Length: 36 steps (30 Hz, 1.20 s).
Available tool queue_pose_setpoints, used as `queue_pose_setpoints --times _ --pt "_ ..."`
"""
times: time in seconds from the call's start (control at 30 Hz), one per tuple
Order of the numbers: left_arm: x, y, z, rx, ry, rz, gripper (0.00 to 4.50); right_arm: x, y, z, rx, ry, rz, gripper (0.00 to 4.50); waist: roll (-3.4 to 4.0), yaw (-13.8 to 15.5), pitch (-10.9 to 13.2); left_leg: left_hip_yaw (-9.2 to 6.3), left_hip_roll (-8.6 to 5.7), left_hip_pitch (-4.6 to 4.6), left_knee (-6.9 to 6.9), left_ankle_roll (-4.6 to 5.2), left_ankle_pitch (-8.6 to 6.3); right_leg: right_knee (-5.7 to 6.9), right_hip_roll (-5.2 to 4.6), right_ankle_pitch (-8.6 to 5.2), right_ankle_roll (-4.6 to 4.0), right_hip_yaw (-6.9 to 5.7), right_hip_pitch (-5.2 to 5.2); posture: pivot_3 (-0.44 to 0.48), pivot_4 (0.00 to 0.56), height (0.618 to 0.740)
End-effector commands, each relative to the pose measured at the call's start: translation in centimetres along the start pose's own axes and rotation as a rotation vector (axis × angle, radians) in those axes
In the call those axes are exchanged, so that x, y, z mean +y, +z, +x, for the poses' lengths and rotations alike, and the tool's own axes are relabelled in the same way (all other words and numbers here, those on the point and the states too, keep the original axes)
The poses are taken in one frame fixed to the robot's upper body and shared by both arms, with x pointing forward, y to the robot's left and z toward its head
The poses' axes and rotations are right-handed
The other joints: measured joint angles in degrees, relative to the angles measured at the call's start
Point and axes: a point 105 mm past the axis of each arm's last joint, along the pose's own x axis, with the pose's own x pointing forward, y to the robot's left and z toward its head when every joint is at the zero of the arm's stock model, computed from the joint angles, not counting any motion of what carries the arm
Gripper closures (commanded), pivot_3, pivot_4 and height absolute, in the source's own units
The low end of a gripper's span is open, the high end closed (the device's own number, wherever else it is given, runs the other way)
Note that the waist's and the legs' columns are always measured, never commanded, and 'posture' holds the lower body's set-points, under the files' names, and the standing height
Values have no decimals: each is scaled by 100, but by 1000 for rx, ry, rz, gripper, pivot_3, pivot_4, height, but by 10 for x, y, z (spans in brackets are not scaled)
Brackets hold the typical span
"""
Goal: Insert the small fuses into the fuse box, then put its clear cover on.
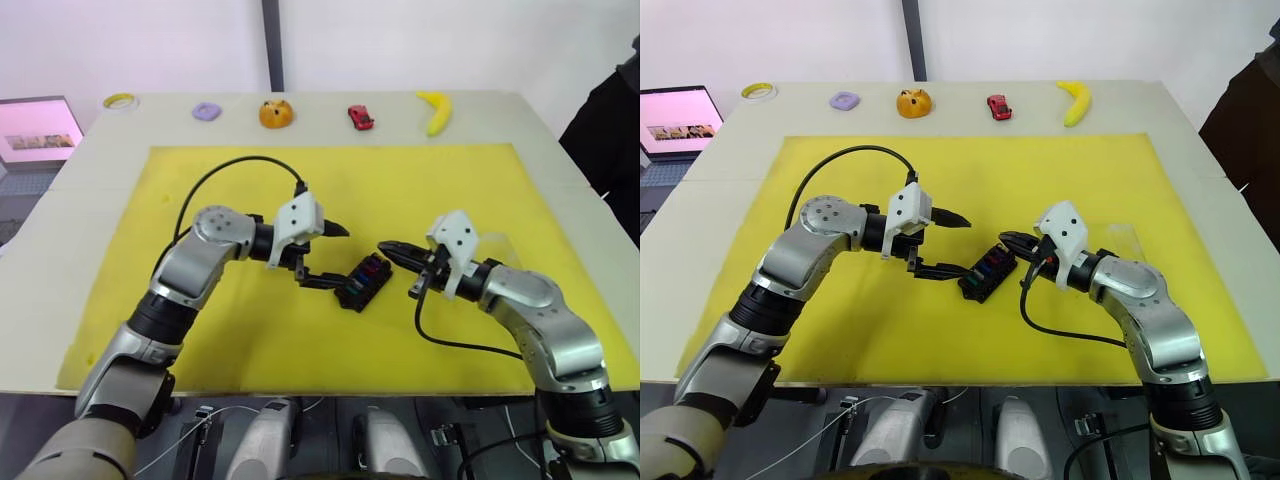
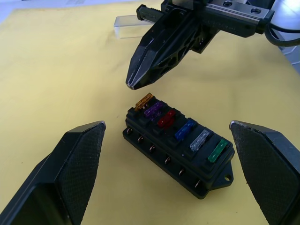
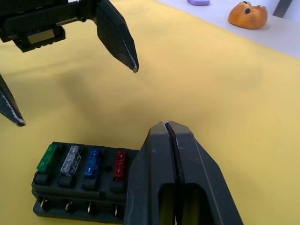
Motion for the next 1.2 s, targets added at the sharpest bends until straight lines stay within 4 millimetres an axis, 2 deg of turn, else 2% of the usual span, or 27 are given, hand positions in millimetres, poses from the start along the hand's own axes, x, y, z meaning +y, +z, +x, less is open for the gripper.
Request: queue_pose_setpoints --times 0.03,0.57,0.8,1.2 --pt "0 12 0 -23 4 58 0 0 3 1 -23 -4 -30 4473 0 -2 0 0 0 0 0 0 0 0 0 0 0 0 0 0 150 735" --pt "1 14 -1 -21 2 60 0 1 -2 6 -11 8 -38 4473 0 -1 0 0 0 0 0 0 0 0 0 0 0 0 0 0 150 735" --pt "1 15 -1 -21 3 61 0 -4 -10 7 29 -13 -35 4473 0 -3 0 0 0 0 0 -1 0 0 0 0 0 0 0 0 150 735" --pt "1 15 -2 -19 5 65 0 -6 -7 10 19 -16 -30 4473 0 -3 0 0 0 1 0 -1 0 0 0 0 0 0 1 0 150 735"
